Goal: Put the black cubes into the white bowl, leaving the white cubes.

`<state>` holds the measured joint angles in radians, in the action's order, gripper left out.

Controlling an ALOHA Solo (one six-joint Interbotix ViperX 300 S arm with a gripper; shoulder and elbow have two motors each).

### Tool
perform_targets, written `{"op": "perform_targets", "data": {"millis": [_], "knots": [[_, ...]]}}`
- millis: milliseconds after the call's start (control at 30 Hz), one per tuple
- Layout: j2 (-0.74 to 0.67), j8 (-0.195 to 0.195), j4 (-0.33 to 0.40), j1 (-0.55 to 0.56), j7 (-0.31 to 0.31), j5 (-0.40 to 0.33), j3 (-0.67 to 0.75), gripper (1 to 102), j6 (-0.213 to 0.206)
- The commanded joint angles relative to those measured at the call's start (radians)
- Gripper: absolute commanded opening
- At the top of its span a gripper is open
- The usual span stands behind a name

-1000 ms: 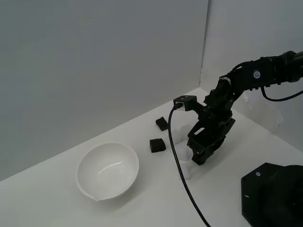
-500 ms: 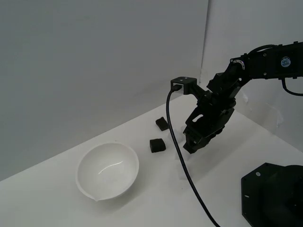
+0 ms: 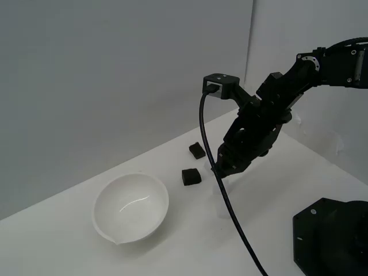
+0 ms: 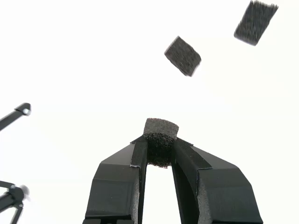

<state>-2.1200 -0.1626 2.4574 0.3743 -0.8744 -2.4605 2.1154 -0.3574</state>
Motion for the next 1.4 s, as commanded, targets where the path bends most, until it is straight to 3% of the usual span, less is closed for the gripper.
{"op": "perform_targets", "data": {"millis": [0, 367, 733, 1133, 1267, 1367], "knots": [[-0.015, 0.008, -0.049, 0.040, -0.002, 0.055, 0.018, 3, -0.026], [0.081, 0.054, -0.184, 0.190, 0.012, 0.193, -0.080, 3, -0.026], [0.196, 0.063, -0.267, 0.291, 0.052, 0.275, -0.195, 3, -0.037], [0.342, 0.061, -0.388, 0.328, 0.060, 0.396, -0.339, 3, -0.055], [0.368, 0.051, -0.408, 0.328, 0.063, 0.416, -0.365, 6, -0.094], [0.382, 0.048, -0.416, 0.330, 0.067, 0.423, -0.377, 19, -0.101]]}}
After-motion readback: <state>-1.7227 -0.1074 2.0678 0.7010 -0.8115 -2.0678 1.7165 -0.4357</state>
